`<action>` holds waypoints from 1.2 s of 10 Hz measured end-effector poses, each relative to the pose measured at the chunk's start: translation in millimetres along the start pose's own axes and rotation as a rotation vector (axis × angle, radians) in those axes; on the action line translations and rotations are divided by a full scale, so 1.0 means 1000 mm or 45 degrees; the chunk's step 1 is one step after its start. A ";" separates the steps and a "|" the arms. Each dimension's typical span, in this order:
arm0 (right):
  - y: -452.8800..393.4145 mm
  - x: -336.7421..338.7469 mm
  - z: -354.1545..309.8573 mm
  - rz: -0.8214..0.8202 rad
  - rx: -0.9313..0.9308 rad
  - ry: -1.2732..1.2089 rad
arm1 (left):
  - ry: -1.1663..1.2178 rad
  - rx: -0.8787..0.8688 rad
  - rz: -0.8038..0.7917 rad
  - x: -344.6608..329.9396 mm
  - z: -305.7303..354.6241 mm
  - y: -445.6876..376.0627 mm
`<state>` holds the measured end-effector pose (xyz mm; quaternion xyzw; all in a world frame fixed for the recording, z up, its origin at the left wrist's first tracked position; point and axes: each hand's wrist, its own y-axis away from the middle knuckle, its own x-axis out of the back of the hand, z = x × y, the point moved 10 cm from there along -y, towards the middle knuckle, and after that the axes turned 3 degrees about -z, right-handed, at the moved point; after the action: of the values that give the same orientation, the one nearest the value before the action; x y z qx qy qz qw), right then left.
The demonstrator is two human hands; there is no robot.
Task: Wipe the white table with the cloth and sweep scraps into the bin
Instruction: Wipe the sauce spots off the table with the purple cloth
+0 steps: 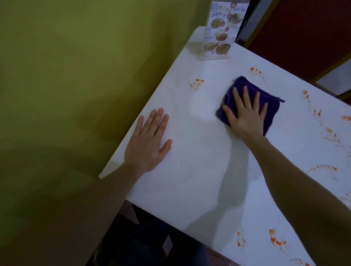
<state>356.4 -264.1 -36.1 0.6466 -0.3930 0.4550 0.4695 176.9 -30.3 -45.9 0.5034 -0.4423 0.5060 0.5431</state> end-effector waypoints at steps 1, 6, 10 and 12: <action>-0.032 -0.004 -0.068 -0.012 0.096 0.024 | -0.003 0.004 -0.002 0.000 -0.001 0.001; 0.055 -0.017 -0.023 -0.052 0.354 0.151 | 0.026 0.000 0.004 0.001 -0.001 0.000; 0.040 -0.038 -0.171 -0.100 0.765 0.239 | 0.040 0.029 -0.006 0.002 -0.003 0.003; 0.085 -0.038 -0.080 -0.058 0.783 0.245 | 0.037 0.046 0.013 0.003 -0.005 0.003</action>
<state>248.4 -205.3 -39.6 0.7208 -0.1762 0.6010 0.2971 174.4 -25.2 -43.6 0.5035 -0.4276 0.5239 0.5377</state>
